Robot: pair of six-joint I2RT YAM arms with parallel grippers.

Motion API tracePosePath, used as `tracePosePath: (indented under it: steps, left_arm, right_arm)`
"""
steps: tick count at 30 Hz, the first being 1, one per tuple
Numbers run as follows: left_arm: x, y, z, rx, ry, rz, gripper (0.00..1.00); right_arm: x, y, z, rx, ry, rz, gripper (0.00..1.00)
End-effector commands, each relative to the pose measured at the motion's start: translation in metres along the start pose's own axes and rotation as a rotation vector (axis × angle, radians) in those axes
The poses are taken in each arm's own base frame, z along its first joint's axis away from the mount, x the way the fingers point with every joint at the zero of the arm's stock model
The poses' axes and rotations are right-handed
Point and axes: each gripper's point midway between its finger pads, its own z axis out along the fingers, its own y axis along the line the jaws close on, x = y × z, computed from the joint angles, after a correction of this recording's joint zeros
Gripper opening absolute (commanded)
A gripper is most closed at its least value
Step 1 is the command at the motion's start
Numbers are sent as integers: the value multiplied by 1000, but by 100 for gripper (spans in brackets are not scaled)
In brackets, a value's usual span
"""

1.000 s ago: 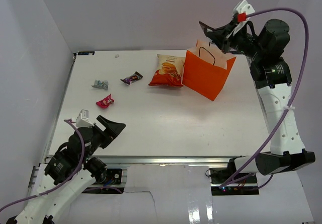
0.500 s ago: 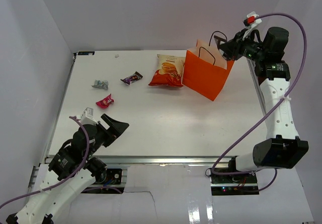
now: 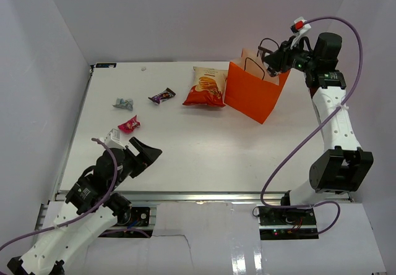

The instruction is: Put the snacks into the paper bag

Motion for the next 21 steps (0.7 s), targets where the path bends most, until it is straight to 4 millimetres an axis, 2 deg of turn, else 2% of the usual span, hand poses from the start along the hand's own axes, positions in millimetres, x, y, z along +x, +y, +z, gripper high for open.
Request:
tracePosePath:
  steps: [1,4,9,10,12,13,15,16,17,18,19,20,21]
  left_arm:
    - [-14,-10,1,7,-52,24,95]
    - [-16,-9,6,-17,-57,43,95]
    - [-22,-11,22,-99,-50,102,96]
    - [-23,-13,24,-106,-47,113,96]
    - [-27,-19,32,-142,-35,146,98]
    - [-29,-18,36,-168,-31,156,98]
    - [-32,-16,46,-238,-5,187,98]
    - [-42,-9,52,-277,-12,175,98]
    - [-48,-6,57,-290,1,197,98]
    - [-44,-5,66,-282,69,187,98]
    - [-65,9,70,-316,42,137,98]
    - [-71,14,74,-323,51,121,98]
    - [-81,19,78,-322,47,126,98]
  right_arm:
    - [-10,1,1,-19,-41,-64,32]
    - [-4,-2,0,-2,-27,-55,46]
    - [-28,11,-21,17,-46,-73,57]
    - [-37,14,-33,25,-58,-85,58]
    - [-32,20,-47,17,-32,-67,63]
    - [-36,23,-64,16,-39,-103,64]
    - [-23,27,-81,10,-11,-105,67]
    - [-13,28,-96,16,-2,-139,68]
    - [-5,30,-102,17,13,-147,68]
    - [10,35,-108,12,46,-124,68]
    - [24,39,-115,13,69,-119,69]
    - [33,42,-118,9,91,-160,69]
    - [47,48,-121,-4,127,-130,69]
